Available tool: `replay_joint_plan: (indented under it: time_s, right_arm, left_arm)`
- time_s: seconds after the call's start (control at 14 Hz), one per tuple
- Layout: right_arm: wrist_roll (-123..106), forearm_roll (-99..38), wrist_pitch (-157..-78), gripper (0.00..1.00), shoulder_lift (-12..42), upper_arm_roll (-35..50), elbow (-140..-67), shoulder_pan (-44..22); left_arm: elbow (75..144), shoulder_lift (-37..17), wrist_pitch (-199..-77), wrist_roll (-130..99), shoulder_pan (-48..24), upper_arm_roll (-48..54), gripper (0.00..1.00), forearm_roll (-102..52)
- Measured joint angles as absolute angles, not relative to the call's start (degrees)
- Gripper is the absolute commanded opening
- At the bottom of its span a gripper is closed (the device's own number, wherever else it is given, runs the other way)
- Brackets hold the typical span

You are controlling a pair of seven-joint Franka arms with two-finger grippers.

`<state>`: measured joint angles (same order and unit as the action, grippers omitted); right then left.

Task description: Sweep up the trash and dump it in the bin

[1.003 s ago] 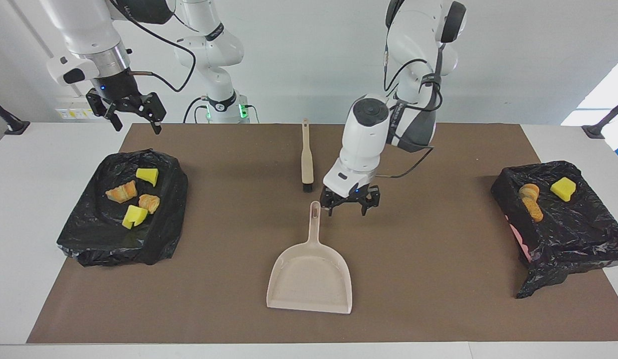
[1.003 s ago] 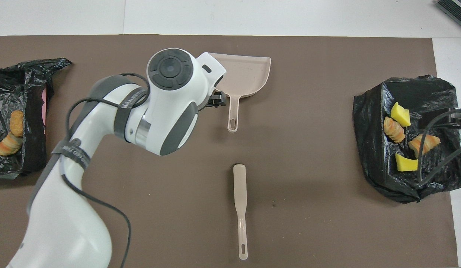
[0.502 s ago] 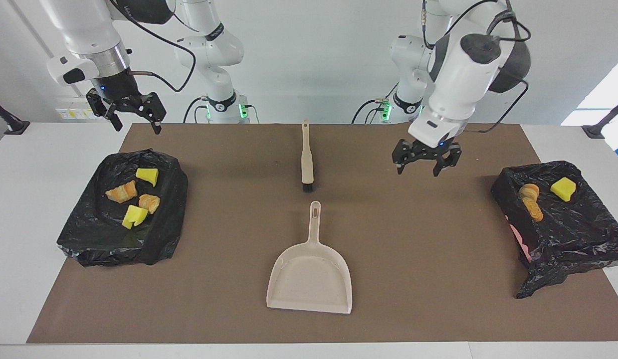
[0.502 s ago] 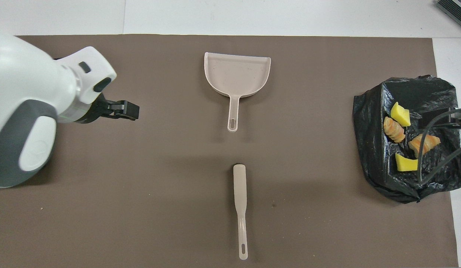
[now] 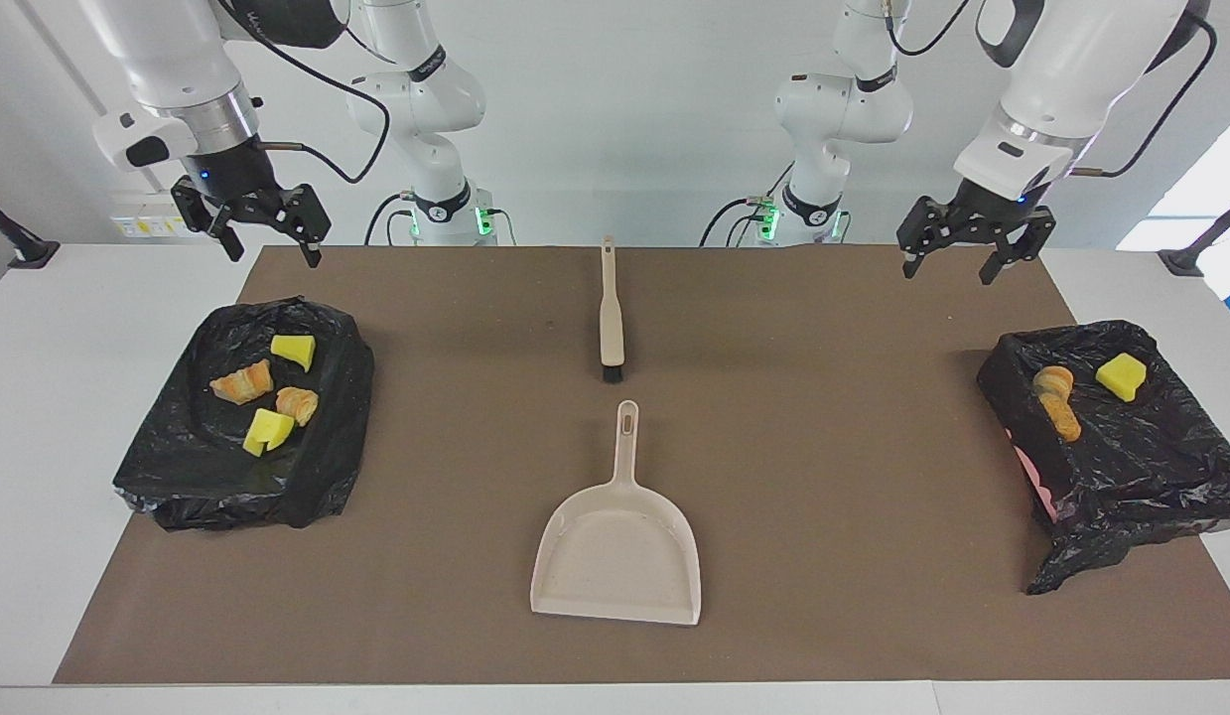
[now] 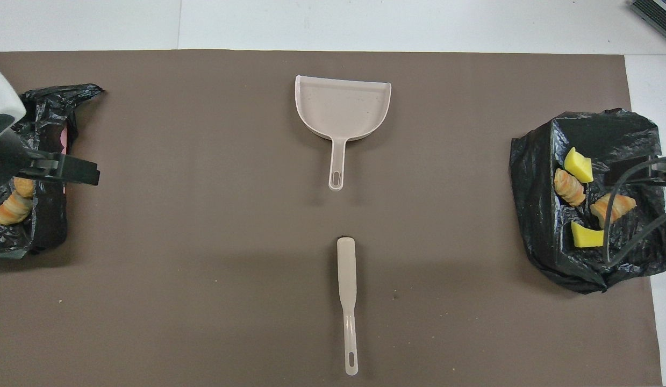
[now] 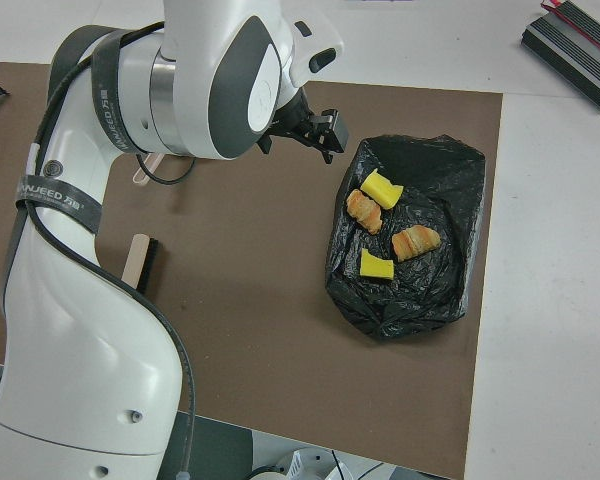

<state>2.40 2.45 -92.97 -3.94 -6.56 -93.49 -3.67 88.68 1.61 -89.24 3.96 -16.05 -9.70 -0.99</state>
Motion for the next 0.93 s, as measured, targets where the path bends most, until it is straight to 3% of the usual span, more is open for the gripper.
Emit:
replay_joint_plan:
  time_s: [0.29,0.93]
  right_arm:
    - [2.4,2.4,-93.0,1.00,-3.9,-6.6,-93.5,-3.7]
    - [2.4,2.4,-93.0,1.00,-3.9,-6.6,-93.5,-3.7]
  left_arm:
    - [84.8,1.6,-85.4,7.5,-14.2,-9.7,1.00,-1.0]
    - [85.4,2.1,-84.7,8.8,-14.0,-9.6,1.00,-1.0]
